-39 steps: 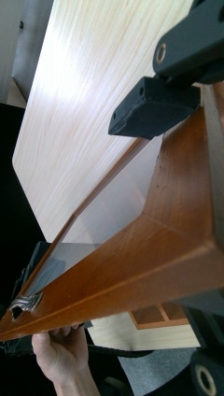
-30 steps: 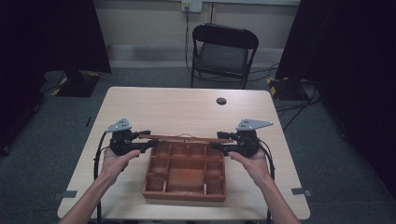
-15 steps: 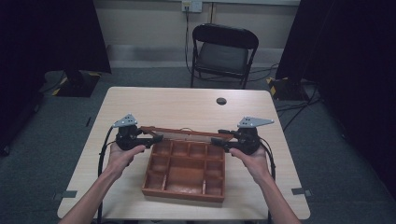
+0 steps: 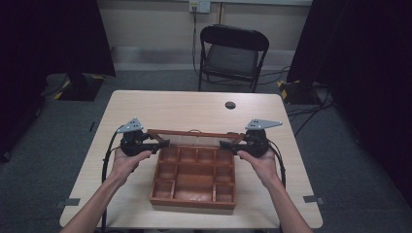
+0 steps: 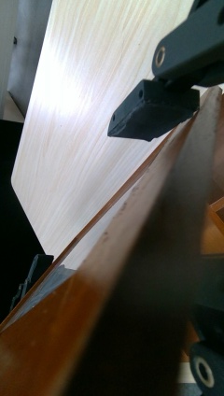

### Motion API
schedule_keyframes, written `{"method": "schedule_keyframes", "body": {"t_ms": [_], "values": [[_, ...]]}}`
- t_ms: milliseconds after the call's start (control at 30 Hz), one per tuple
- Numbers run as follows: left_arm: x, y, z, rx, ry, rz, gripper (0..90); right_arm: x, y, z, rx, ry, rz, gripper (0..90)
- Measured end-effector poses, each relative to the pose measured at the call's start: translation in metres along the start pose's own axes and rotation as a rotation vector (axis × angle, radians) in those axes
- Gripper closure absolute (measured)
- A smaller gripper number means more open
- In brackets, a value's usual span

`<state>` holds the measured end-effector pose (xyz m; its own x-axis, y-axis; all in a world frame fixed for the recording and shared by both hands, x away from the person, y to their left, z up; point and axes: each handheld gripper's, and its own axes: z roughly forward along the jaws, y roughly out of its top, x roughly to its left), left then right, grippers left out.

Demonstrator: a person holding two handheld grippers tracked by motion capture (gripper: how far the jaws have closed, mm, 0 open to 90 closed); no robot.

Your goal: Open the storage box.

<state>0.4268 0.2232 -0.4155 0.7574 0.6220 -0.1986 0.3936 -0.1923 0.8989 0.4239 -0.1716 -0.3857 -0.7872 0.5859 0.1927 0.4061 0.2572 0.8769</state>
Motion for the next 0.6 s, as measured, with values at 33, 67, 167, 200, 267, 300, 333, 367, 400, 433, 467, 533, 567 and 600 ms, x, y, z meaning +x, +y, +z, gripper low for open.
{"method": "schedule_keyframes", "body": {"t_ms": [33,67,167,200,267,300,333,367,400,433,467,533,567,600], "values": [[0.0,0.0,0.0,-0.001,-0.006,0.001,44.5,0.0,0.0,0.0,0.002,-0.002,-0.001,46.1],[0.001,0.0,-0.001,-0.002,-0.009,0.002,44.8,-0.001,0.0,0.001,0.001,0.0,-0.003,46.0],[0.002,0.0,-0.002,-0.001,-0.02,0.005,45.6,-0.002,0.0,0.001,-0.003,0.004,0.001,45.4],[0.002,0.0,-0.001,-0.009,-0.025,-0.002,45.8,-0.003,0.0,0.001,-0.005,0.004,0.001,45.3],[0.005,0.001,-0.001,-0.012,-0.036,-0.019,46.1,-0.004,0.0,0.001,-0.01,0.001,0.003,44.9],[0.005,0.001,-0.001,-0.012,-0.036,-0.019,45.9,-0.004,0.0,0.001,-0.01,0.001,0.003,44.9],[0.007,0.002,0.0,-0.006,-0.041,-0.014,45.9,-0.004,0.0,0.002,-0.02,-0.008,0.012,44.0],[0.008,0.003,0.0,-0.004,-0.038,-0.006,45.7,-0.005,0.0,0.002,-0.023,-0.007,0.013,44.1],[0.007,0.005,0.001,0.002,-0.021,0.001,44.0,-0.006,0.0,0.002,-0.025,-0.007,0.013,44.2],[0.007,0.006,0.003,0.003,-0.018,0.005,42.1,-0.006,0.0,0.002,-0.027,-0.008,0.016,44.7],[0.007,0.006,0.004,0.006,-0.019,0.004,42.5,-0.007,0.0,0.001,-0.028,-0.01,0.019,44.9],[0.007,0.007,0.007,0.007,-0.02,0.003,42.8,-0.009,0.0,0.001,-0.033,-0.014,0.027,45.3],[0.007,0.007,0.007,0.007,-0.02,0.003,43.0,-0.009,0.0,0.001,-0.033,-0.014,0.027,45.3],[0.007,0.007,0.01,0.006,-0.027,0.004,43.7,-0.01,-0.001,0.0,-0.035,-0.018,0.031,45.8]]}}
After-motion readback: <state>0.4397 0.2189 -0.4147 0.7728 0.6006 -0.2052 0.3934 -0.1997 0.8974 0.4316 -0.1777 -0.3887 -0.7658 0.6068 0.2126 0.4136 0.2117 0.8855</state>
